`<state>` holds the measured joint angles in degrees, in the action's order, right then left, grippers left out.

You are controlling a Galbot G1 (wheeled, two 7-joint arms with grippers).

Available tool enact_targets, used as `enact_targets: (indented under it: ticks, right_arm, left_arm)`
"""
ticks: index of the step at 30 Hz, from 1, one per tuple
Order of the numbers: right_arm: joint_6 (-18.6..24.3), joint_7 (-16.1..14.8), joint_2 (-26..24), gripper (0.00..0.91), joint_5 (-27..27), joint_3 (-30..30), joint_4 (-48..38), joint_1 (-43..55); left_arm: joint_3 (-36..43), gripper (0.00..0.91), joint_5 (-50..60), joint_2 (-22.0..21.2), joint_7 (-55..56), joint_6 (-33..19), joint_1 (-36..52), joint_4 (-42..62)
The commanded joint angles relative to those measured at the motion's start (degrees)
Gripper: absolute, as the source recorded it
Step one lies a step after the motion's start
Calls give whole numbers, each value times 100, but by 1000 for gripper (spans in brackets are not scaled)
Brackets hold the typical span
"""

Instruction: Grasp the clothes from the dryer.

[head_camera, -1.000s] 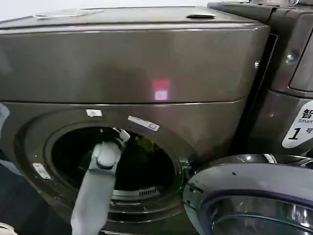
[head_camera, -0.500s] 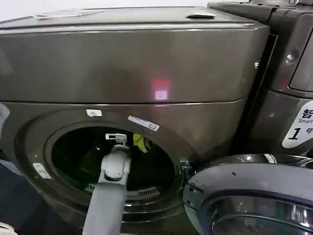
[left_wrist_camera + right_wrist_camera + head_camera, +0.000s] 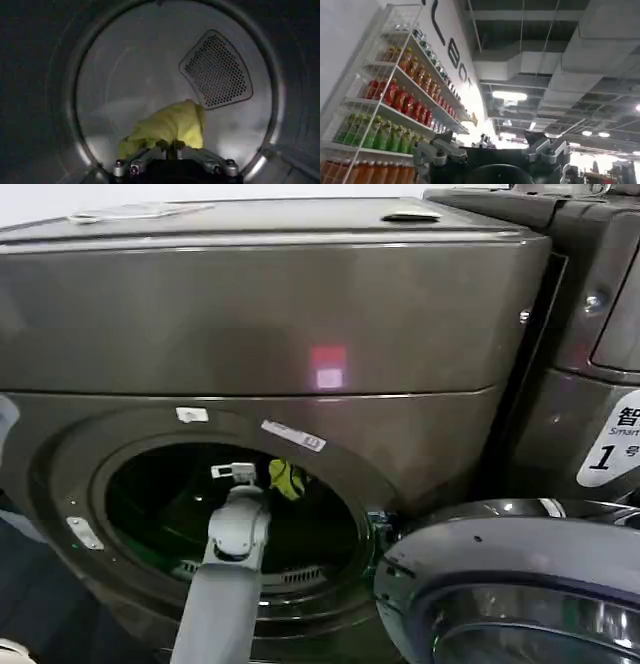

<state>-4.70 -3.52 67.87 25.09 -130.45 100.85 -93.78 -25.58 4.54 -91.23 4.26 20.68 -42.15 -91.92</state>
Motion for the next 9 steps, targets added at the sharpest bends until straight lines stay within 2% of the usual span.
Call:
enact_targets:
  ticks: [1,9]
  right_arm:
    - [-73,11,11,907,-73,-35,-11,6]
    - [-130,13,5,907,-83,-45,2,6]
  left_arm:
    - [10,0,-56,-5,61,25,-31,-29]
    - [3,0,-42,-10,28,25,49,10]
